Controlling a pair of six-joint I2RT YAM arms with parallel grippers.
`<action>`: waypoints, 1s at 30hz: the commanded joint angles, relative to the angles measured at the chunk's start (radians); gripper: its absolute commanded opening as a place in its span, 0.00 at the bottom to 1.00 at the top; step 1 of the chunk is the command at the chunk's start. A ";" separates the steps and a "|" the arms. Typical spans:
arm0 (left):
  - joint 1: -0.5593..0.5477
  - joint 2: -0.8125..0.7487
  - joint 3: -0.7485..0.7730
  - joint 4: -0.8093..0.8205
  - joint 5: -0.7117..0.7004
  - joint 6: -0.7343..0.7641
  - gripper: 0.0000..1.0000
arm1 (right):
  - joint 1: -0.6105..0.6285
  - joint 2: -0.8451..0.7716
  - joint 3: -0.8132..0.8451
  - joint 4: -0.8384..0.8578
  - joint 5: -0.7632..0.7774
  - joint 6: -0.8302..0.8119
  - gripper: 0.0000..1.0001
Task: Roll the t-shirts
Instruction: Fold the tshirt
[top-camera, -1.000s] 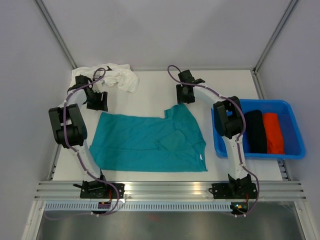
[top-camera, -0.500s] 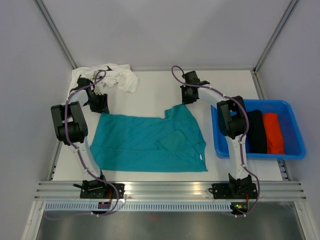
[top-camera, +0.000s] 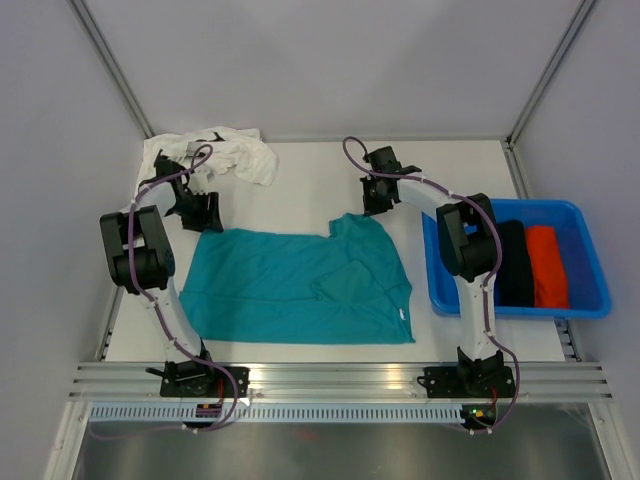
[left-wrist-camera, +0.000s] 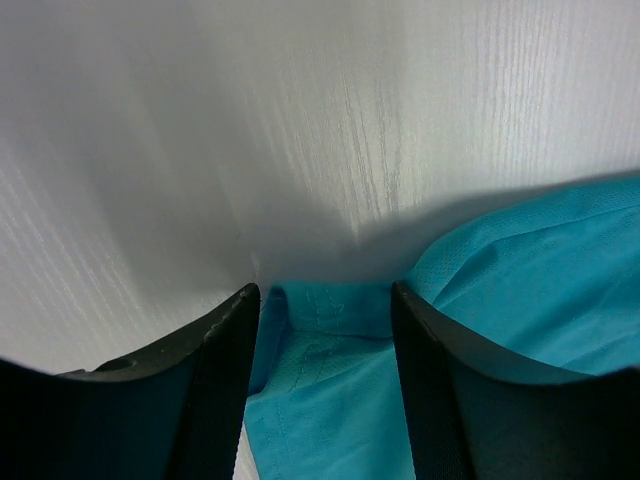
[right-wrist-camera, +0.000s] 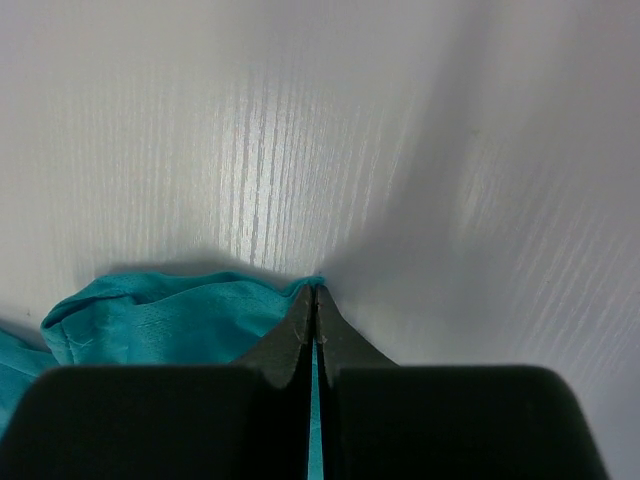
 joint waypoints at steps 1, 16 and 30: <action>0.021 -0.056 0.020 -0.009 0.008 -0.004 0.61 | 0.004 -0.051 -0.017 0.005 -0.007 -0.007 0.00; 0.062 -0.101 -0.011 -0.008 0.102 -0.029 0.61 | 0.007 -0.074 -0.068 0.037 -0.007 -0.001 0.00; 0.062 0.024 0.007 0.020 0.106 -0.049 0.52 | 0.012 -0.097 -0.085 0.039 -0.013 -0.015 0.00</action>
